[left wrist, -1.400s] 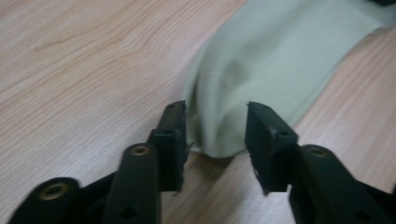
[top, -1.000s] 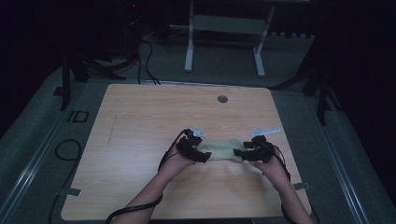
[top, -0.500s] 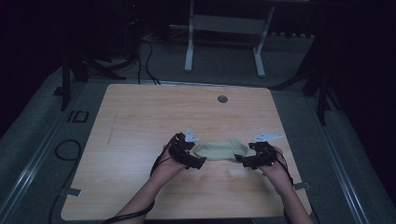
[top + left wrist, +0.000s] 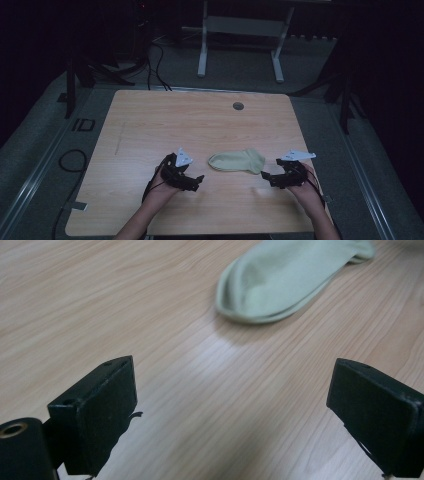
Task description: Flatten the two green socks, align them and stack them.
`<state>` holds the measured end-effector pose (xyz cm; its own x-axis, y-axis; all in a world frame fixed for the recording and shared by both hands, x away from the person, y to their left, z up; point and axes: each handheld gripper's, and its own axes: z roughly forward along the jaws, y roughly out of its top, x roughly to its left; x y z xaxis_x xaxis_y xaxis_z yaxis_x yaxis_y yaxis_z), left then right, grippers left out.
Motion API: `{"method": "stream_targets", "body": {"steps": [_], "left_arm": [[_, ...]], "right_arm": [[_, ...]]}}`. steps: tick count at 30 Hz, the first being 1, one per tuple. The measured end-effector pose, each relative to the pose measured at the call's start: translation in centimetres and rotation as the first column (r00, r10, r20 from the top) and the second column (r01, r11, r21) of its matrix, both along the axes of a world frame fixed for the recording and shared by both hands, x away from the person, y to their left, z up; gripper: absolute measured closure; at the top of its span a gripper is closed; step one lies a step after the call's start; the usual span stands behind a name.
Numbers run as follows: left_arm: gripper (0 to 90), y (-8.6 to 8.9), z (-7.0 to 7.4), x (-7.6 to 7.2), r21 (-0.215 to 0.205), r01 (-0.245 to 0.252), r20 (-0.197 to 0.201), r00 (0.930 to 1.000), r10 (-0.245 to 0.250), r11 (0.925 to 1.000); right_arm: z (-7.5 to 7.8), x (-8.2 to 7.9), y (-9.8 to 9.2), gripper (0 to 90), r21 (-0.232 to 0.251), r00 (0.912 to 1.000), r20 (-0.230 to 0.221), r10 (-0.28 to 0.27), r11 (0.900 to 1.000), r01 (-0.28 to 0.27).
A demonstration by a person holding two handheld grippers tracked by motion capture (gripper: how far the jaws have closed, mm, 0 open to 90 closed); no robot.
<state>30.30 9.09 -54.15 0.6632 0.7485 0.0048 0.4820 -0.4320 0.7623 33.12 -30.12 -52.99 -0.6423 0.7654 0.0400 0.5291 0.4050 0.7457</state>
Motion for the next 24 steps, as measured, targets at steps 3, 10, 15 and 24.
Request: {"method": "stream_targets", "body": {"steps": [3, 10, 15, 24], "left_arm": [[5.8, 0.9, -0.4, -0.7, -0.006, -0.006, -0.011, 0.9999, 0.006, 1.0], [5.8, 2.7, -1.9, -2.2, -0.02, -0.016, -0.07, 0.9974, 0.015, 0.9997], [5.8, 3.6, -2.2, -2.9, -0.022, -0.044, -0.076, 0.9962, 0.042, 0.9988], [5.8, 5.4, -2.4, -4.1, -0.055, -0.1, -0.057, 0.9937, 0.097, 0.9935]], "right_arm": [[-0.1, -0.6, -0.7, 14.0, -0.006, 0.9997, 0.019, -0.013, 1.0, 0.013], [-0.9, -1.7, -1.7, 12.1, -0.01, 0.9978, 0.047, -0.046, 0.999, 0.047], [-1.5, -2.9, -2.3, 12.2, 0.028, 0.9955, 0.064, -0.07, 0.997, 0.069], [-2.2, -4.7, -3.2, 12.2, 0.018, 0.9928, 0.076, -0.093, 0.996, 0.092]]}}
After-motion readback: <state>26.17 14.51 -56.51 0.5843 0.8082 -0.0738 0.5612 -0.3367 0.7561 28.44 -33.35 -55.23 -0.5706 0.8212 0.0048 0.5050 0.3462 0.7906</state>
